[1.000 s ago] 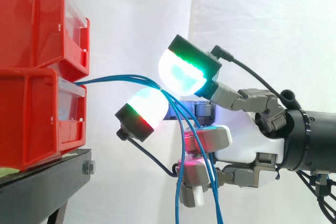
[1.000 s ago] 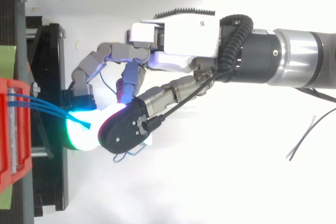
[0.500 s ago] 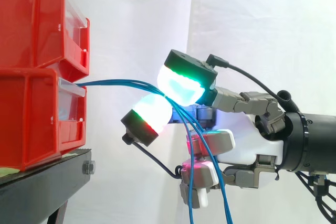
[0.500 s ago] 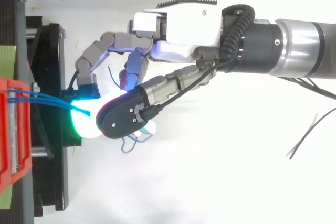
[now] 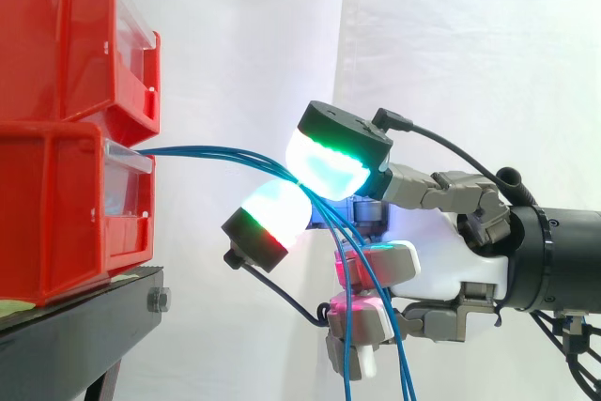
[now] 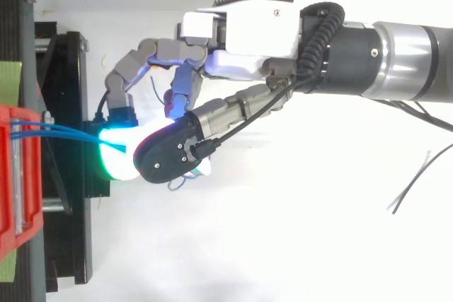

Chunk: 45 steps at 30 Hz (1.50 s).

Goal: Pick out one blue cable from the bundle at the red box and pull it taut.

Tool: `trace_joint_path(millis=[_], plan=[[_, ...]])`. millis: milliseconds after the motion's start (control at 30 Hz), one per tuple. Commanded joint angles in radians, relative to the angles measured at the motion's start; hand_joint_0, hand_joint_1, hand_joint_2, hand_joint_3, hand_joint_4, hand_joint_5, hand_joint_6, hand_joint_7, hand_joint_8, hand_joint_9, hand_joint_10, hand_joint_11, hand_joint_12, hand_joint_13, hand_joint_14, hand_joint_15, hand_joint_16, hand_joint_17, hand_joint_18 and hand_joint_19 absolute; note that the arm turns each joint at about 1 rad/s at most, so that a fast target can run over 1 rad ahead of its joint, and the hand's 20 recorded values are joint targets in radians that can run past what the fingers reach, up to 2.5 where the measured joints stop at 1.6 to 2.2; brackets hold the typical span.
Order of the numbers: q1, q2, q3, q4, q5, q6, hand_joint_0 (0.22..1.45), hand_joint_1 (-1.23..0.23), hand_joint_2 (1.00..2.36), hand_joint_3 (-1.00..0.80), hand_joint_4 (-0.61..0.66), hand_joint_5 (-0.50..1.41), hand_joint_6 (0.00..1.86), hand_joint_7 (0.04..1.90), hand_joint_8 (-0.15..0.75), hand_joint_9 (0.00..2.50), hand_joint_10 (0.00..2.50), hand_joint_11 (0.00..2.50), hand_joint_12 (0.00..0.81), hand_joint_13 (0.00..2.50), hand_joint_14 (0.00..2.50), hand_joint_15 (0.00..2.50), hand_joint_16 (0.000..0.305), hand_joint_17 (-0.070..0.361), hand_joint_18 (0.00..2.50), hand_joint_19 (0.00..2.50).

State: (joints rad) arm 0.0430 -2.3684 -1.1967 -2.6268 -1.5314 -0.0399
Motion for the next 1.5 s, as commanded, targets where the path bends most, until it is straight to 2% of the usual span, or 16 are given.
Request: trace_joint_path(millis=[0,300,500,633,733,800,967,1467], plan=[[0.0,0.0,0.0,-0.001,0.002,-0.002,0.63,-0.77,1.02,-0.29,0.01,-0.15,0.91,0.89,0.285,1.37,0.03,1.04,0.372,1.28,0.03,0.77,0.051,0.114,0.96,0.79],[0.002,0.0,-0.001,-0.001,0.0,0.0,0.72,-0.84,1.0,-0.45,-0.06,-0.17,0.92,0.88,0.279,1.33,0.03,1.02,0.362,1.25,0.03,0.76,0.051,0.114,0.95,0.75],[0.002,0.0,-0.001,-0.001,-0.001,0.0,0.74,-0.86,1.0,-0.5,-0.05,-0.17,0.93,0.85,0.275,1.32,0.03,1.03,0.359,1.24,0.03,0.77,0.05,0.113,0.95,0.75],[0.002,0.0,-0.003,0.002,0.0,0.0,0.71,-0.85,1.0,-0.5,0.01,-0.16,0.93,0.85,0.273,1.33,0.03,1.03,0.359,1.25,0.03,0.76,0.05,0.112,0.95,0.76],[0.003,0.0,-0.003,-0.001,0.002,0.0,0.66,-0.81,1.0,-0.5,0.04,-0.16,0.92,0.84,0.281,1.36,0.03,1.03,0.365,1.25,0.03,0.77,0.049,0.111,0.94,0.77],[0.003,0.0,-0.003,-0.001,0.002,0.0,0.62,-0.74,1.0,-0.5,0.07,-0.15,0.92,0.77,0.276,1.37,0.03,1.03,0.368,1.26,0.03,0.77,0.05,0.112,0.94,0.77],[0.006,0.0,-0.003,0.001,0.004,0.0,0.59,-0.63,1.0,-0.5,0.06,-0.14,0.88,0.88,0.285,1.41,0.03,1.02,0.374,1.28,0.03,0.77,0.05,0.112,0.94,0.79],[0.011,0.0,-0.004,0.001,0.004,-0.002,0.53,-0.57,1.0,-0.5,0.08,-0.13,0.86,0.88,0.295,1.42,0.03,1.0,0.387,1.29,0.03,0.77,0.05,0.113,0.95,0.82]])
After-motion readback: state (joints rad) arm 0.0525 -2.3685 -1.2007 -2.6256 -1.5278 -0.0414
